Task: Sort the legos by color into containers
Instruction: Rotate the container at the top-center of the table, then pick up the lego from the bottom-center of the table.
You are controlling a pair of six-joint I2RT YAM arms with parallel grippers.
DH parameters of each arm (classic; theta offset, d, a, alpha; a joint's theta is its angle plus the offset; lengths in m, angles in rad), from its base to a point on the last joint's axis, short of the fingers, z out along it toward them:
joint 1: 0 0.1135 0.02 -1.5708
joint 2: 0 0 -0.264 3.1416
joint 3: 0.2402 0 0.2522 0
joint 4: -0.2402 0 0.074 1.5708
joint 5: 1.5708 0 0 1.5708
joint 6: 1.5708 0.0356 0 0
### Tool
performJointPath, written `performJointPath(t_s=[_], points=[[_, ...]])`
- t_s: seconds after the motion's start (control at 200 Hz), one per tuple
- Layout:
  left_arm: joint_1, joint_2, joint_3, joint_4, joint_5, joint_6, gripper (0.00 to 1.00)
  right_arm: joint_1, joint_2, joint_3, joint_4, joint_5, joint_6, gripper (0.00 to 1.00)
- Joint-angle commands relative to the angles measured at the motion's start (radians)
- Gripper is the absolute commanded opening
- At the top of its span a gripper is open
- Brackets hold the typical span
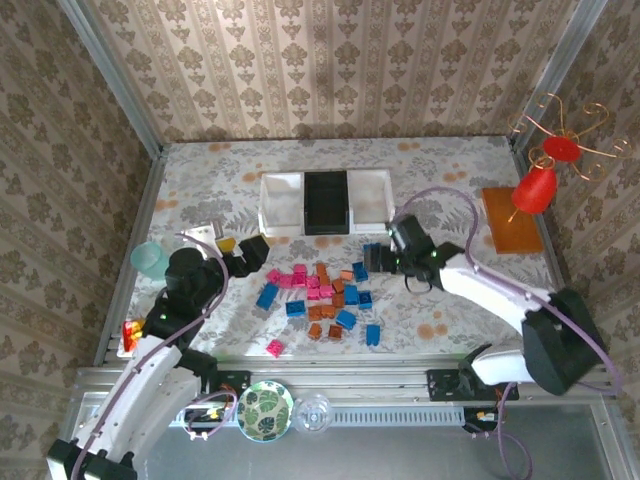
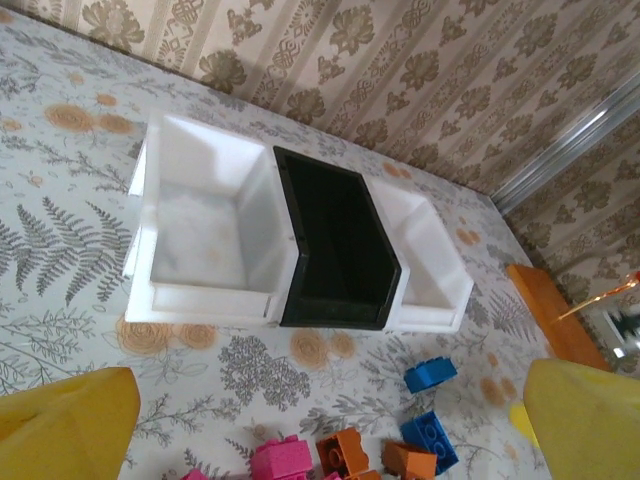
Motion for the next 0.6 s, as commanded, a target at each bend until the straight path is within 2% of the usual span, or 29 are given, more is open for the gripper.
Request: performJointPath(t_s=[0.0, 0.135, 0.245, 0.485, 0.595], points=[[-0.015, -0.020, -0.019, -0.017, -0.014, 0.033, 1.00, 0.130, -0.102, -0.096, -0.139, 0.049, 0.105, 0.80], [-0.018, -0.043, -0.052, -0.023, -0.020, 0.037, 1.00, 0.326, -0.212, -0.194, -0.196, 0.060, 0.234, 0.81], [-0.019, -0.058, -0.079, -0.020, -0.023, 0.031, 1.00, 0.428, -0.210, -0.210, -0.190, 0.074, 0.289, 0.84], [-0.022, -0.070, -0.080, -0.048, -0.024, 0.036, 1.00, 0.478, -0.022, -0.137, -0.127, 0.120, 0.284, 0.81], [-0.021, -0.083, -0.073, -0.079, -0.030, 0.048, 1.00, 0.480, 0.044, -0.117, -0.143, 0.139, 0.288, 0.73]])
